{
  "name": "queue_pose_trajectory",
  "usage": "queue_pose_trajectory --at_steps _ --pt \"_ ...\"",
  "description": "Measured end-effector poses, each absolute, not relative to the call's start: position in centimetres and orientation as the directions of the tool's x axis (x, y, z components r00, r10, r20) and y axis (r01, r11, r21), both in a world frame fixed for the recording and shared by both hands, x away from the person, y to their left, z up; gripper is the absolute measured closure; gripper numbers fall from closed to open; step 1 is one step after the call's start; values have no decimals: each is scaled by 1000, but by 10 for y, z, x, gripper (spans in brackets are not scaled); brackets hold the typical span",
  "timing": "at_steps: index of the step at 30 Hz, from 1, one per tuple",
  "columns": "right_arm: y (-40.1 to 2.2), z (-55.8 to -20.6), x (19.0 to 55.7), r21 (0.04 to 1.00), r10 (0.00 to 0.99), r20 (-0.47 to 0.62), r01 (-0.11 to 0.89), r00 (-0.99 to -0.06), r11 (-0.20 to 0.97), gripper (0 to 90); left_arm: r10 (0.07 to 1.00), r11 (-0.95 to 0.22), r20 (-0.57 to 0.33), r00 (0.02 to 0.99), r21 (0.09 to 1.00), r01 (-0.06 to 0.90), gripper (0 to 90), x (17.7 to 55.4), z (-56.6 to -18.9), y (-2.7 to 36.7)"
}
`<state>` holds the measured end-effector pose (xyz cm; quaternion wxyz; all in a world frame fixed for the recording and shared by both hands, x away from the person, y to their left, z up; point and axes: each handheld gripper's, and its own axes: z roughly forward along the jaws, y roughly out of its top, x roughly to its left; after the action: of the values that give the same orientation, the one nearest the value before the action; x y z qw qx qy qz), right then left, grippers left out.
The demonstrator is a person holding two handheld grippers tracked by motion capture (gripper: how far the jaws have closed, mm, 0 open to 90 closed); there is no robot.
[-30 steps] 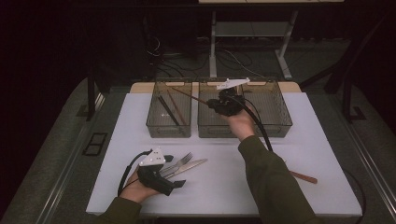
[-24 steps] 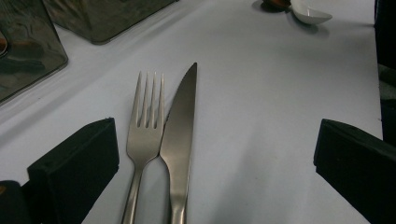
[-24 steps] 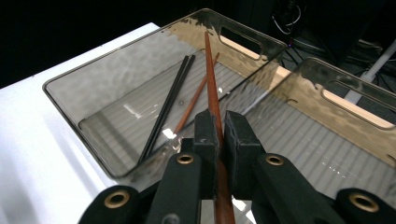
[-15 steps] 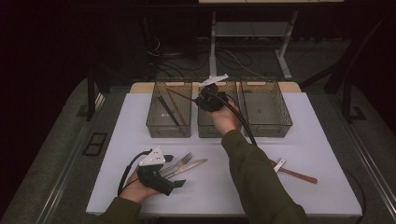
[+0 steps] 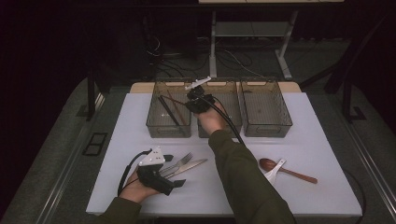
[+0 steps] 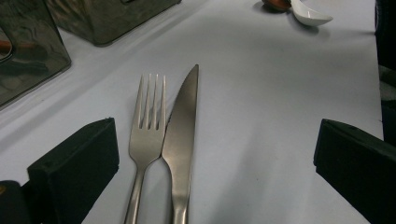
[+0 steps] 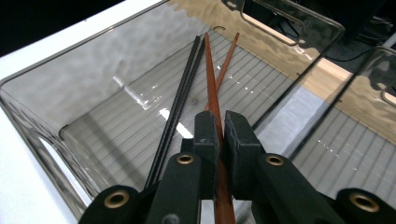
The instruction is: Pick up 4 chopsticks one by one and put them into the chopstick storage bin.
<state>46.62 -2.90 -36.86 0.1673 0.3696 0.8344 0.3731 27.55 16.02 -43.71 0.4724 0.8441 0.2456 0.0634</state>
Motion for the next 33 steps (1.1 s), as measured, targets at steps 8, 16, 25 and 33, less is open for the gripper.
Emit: queue_pose_trajectory --at_steps 8,16,25,33 --pt "-18 -375 467 734 715 15 493 -699 467 730 469 -439 -117 876 829 346 0 276 -437 161" --pt "-27 -365 462 756 709 66 499 -703 424 554 473 -434 -124 872 828 354 0 276 -437 161" --pt "-49 -351 450 785 685 90 475 -723 398 442 474 -435 -118 873 830 349 0 276 -437 161" --pt "-82 -349 436 795 679 111 474 -726 378 400 480 -431 -126 868 828 358 0 275 -437 160"
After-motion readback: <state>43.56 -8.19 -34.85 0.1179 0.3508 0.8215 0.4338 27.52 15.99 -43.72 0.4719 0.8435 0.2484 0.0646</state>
